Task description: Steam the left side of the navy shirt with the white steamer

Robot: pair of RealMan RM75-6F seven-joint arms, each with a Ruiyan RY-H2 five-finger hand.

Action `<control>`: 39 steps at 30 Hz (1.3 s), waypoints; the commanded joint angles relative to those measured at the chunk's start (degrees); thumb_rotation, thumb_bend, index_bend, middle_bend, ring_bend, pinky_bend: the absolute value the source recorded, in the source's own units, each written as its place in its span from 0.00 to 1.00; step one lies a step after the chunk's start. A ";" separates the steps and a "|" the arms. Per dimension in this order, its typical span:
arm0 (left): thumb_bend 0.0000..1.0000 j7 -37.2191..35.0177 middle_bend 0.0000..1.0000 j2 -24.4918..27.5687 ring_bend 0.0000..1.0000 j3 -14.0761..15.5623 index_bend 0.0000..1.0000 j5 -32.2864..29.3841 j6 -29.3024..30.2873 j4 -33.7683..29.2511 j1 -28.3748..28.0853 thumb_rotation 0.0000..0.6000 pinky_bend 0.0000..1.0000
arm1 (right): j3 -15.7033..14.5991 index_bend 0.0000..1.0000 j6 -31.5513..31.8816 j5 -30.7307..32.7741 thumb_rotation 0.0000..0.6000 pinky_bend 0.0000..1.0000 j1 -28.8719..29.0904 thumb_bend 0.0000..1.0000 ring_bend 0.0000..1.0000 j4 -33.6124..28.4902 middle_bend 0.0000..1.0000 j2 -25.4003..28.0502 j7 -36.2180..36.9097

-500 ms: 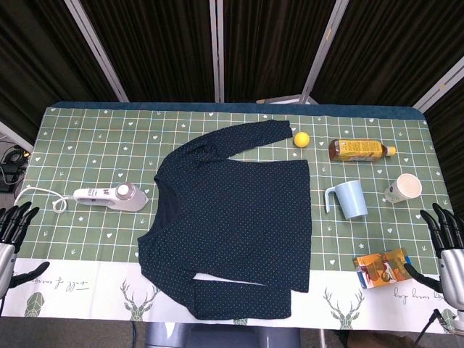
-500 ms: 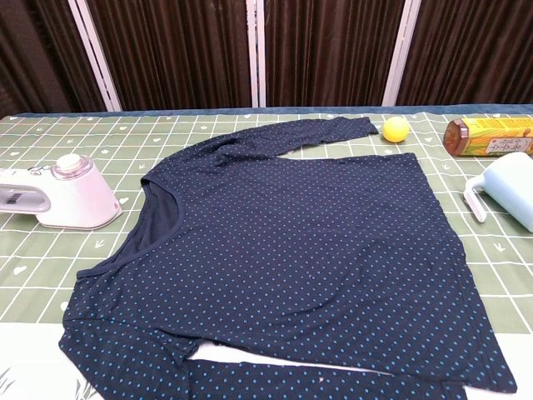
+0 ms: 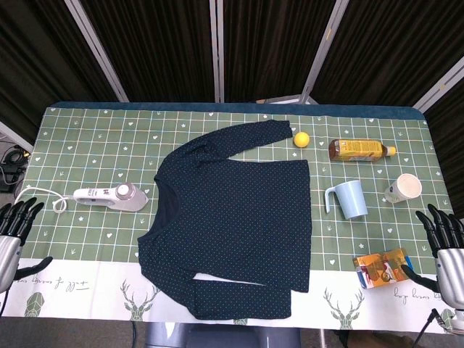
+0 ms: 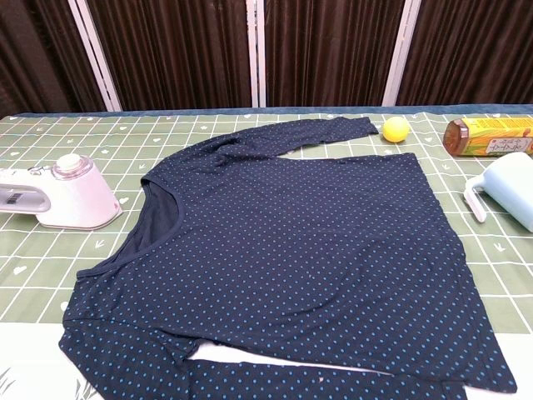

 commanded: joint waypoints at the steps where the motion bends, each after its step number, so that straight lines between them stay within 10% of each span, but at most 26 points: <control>1: 0.00 -3.37 0.00 -2.96 0.00 -3.13 0.00 -4.63 -7.48 5.75 -5.20 1.00 0.00 | -0.01 0.00 -0.21 -0.02 1.00 0.00 0.09 0.00 0.00 -0.13 0.00 -0.01 -0.27; 4: 0.03 -5.41 0.00 -6.04 0.00 -4.93 0.00 -6.92 -13.18 11.70 -9.30 1.00 0.00 | 0.01 0.00 -0.80 0.32 1.00 0.00 0.28 0.00 0.00 -0.20 0.00 -0.11 -0.68; 11: 0.43 -10.03 0.00 -12.96 0.00 -6.64 0.00 -8.31 -21.36 23.04 -15.85 1.00 0.00 | 0.25 0.00 -2.37 1.63 1.00 0.00 0.81 0.00 0.00 -0.16 0.00 -0.50 -1.77; 39: 0.43 -13.98 0.00 -28.38 0.05 -6.84 0.00 -12.75 -35.14 45.65 -26.86 1.00 0.07 | 1.46 0.00 -6.67 6.31 1.00 0.00 2.37 0.00 0.00 0.97 0.00 -1.28 -2.28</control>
